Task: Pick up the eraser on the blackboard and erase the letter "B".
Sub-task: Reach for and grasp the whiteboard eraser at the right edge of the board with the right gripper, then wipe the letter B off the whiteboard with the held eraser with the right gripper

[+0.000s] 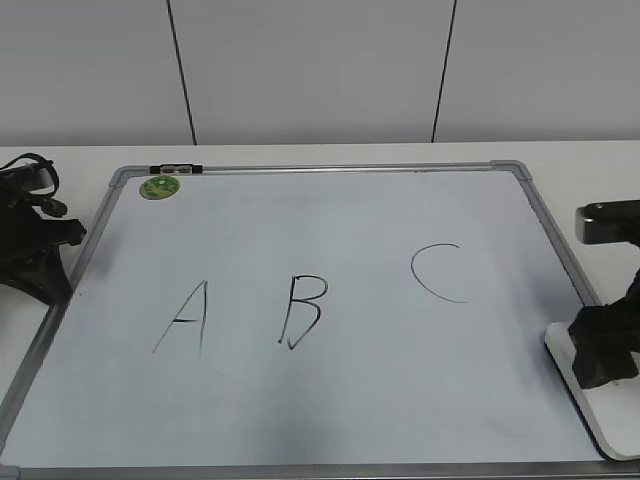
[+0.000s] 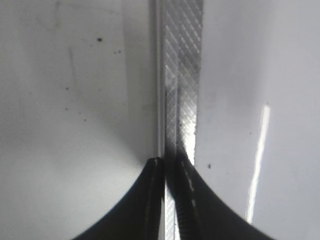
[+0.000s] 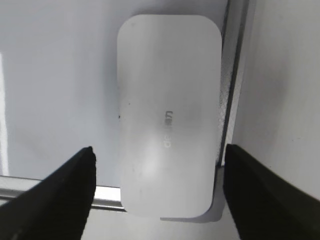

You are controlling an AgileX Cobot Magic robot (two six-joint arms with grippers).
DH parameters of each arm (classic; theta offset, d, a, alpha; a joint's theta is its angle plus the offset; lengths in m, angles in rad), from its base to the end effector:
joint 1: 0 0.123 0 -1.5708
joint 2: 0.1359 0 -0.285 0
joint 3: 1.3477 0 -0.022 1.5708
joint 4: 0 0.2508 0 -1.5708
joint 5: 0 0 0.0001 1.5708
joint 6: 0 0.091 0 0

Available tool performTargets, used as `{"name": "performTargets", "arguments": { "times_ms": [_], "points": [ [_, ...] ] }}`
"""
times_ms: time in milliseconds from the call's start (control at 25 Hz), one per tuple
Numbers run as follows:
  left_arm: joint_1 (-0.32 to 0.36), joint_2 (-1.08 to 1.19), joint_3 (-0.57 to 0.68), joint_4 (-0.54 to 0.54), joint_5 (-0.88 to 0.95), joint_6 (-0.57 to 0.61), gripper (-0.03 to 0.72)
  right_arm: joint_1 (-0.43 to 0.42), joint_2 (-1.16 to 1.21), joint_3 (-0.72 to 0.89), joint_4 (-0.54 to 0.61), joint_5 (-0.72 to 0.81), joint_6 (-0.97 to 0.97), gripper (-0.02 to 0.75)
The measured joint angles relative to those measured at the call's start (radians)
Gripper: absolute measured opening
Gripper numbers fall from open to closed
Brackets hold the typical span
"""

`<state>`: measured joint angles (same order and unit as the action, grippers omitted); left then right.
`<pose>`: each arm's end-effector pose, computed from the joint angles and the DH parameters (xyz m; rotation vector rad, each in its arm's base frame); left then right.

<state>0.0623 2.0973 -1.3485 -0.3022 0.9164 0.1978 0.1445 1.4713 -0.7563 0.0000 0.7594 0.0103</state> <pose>0.3885 0.0027 0.1226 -0.0777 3.0948 -0.3697 0.2403 0.0350 0.1888 -0.1984 2.9518 0.0210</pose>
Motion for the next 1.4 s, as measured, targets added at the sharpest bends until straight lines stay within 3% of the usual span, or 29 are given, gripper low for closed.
{"name": "performTargets", "arguments": {
  "times_ms": [680,1000,1240,1400],
  "points": [
    [0.0,0.0,0.0,0.0,0.0,0.0,0.055,0.002,0.181,-0.02,-0.065,-0.085,0.063,0.587],
    [0.0,0.0,0.0,0.0,0.0,0.0,0.055,0.002,0.183,-0.021,-0.066,-0.088,0.065,0.54],
    [0.0,0.0,0.0,0.0,0.002,0.0,0.056,0.011,0.13,-0.067,-0.064,0.002,0.067,0.539],
    [0.0,0.0,0.0,0.0,0.002,0.0,0.056,0.082,0.101,-0.181,-0.066,0.1,0.065,0.538]
  ]
}}
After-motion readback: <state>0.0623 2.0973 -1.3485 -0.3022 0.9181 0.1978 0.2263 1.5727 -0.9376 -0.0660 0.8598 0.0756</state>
